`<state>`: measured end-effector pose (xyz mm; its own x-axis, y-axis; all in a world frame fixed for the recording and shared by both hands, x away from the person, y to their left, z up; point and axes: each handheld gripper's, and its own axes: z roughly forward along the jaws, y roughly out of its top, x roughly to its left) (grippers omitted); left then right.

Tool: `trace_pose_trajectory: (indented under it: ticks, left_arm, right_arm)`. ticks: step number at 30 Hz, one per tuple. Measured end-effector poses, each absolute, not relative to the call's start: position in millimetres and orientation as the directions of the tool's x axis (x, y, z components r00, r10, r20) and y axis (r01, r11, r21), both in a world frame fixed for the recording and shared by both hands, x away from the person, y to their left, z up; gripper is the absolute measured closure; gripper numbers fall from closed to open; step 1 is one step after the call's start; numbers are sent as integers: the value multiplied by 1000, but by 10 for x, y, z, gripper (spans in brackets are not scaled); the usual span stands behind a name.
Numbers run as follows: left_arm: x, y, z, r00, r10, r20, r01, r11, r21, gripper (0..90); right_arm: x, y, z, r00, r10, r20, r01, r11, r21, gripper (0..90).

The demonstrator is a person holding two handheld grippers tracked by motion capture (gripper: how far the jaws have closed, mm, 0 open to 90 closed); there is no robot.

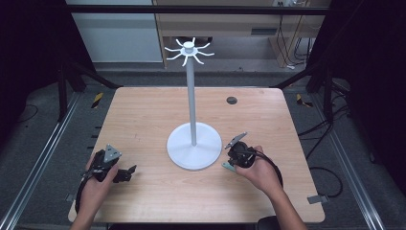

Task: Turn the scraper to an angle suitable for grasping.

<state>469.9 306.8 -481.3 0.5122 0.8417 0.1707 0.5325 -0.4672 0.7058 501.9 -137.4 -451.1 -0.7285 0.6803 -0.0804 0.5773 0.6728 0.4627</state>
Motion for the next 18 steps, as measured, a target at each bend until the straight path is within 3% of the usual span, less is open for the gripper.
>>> trace_pose_trajectory:
  ticks: [11,18]
  left_arm:
    - [4700,3067,-4817,513,842,170,534,-467,705,34]
    - [4700,3067,-4819,512,842,170,535,-468,704,34]
  right_arm:
    - [5092,-1315,-4541,-771,633,-65,567,730,380,710]
    - [5135,-1298,-4582,-773,631,-65,576,740,348,679]
